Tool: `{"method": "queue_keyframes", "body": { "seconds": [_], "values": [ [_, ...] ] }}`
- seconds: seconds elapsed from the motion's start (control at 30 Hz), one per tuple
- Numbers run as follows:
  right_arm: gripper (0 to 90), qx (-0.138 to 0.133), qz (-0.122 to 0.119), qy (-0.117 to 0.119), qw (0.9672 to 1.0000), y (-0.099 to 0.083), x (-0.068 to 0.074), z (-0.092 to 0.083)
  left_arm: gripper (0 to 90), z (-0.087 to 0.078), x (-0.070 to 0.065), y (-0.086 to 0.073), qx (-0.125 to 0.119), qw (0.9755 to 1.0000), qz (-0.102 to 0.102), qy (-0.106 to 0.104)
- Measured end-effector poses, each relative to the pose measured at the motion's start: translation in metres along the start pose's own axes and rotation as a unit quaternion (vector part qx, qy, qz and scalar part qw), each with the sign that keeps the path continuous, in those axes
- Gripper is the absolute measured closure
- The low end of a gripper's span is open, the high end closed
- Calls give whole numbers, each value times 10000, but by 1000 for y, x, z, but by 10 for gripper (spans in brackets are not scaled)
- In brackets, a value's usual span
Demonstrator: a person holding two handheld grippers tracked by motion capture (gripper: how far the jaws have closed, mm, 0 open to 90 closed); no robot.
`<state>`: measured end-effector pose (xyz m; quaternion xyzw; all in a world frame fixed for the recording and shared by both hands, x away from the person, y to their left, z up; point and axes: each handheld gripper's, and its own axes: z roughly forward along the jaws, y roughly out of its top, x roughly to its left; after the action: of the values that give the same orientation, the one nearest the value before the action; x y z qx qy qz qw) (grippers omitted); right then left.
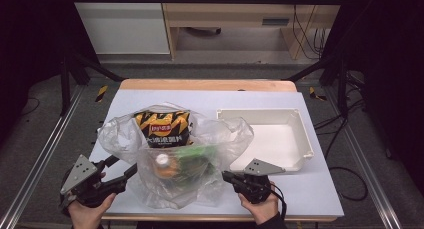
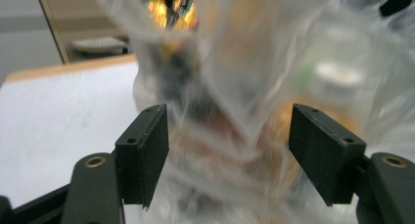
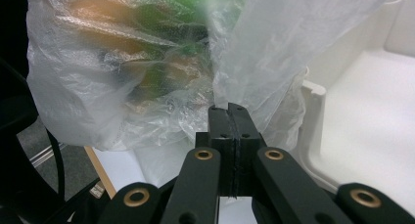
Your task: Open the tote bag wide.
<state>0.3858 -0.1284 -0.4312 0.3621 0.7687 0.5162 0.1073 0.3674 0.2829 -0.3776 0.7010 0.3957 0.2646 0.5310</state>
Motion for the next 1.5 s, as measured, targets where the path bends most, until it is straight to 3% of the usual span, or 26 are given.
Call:
{"method": "queue_keyframes", "body": {
  "seconds": [0.07, 0.1, 0.13, 0.17, 0.23, 0.37, 0.43, 0.63, 0.77, 0.87, 0.93, 0.97, 1.03, 1.07, 1.1, 1.17, 1.37, 1.5],
  "values": [
    [900, -17, -35, 2, 10000, 1, 1, -1, 484, 7, 1, 6, 15, 10000, -40, -60],
    [900, -17, -35, 2, 10000, 1, 1, -1, 484, 10, 2, 8, 70, 9999, -77, -54],
    [900, -32, -24, 10, 10000, 1, 1, -2, 584, 12, 2, 9, 112, 9998, -135, -64],
    [900, -62, -43, 17, 10000, 2, 2, -3, 764, 14, 3, 8, 155, 9995, -228, -162],
    [900, -72, -55, 19, 10000, 1, 2, -5, 890, 11, 1, 6, 158, 9994, -198, -234],
    [900, -85, -61, 0, 9999, 0, 2, -8, 900, 2, -3, 1, 254, 9991, -66, -341],
    [900, -97, -38, -15, 9999, -2, 1, -12, 900, -6, -6, -8, 424, 9981, -29, -452],
    [900, -23, 64, -68, 10000, -8, -4, -13, 900, -5, -9, -31, 831, 9947, -56, -609],
    [900, 140, 99, -123, 9998, -12, -6, -9, 900, 7, -11, -47, 1294, 9896, 14, -630],
    [900, 208, 93, -175, 9996, -14, -6, -5, 900, 12, -11, -51, 1445, 9875, 25, -627],
    [900, 322, 123, -242, 9991, -18, -8, -1, 900, 19, -10, -58, 1689, 9836, 44, -624],
    [900, 379, 165, -259, 9988, -19, -8, 0, 900, 19, -10, -58, 1689, 9836, 44, -624],
    [900, 449, 186, -311, 9983, -22, -9, 4, 900, 26, -8, -63, 1875, 9805, 56, -588],
    [900, 449, 186, -311, 9983, -22, -9, 4, 900, 26, -8, -63, 1875, 9805, 56, -588],
    [900, 535, 217, -376, 9976, -24, -10, 8, 900, 30, -7, -67, 2017, 9779, 56, -553],
    [900, 647, 233, -464, 9966, -26, -11, 11, 900, 32, -5, -70, 2091, 9764, -7, -534],
    [900, 812, 326, -580, 9945, -31, -12, 20, 900, 34, -2, -73, 2167, 9752, -1, -455],
    [836, 753, 218, -520, 9956, -32, -11, 25, 897, 35, -1, -75, 2110, 9765, -13, -444]
  ]
}}
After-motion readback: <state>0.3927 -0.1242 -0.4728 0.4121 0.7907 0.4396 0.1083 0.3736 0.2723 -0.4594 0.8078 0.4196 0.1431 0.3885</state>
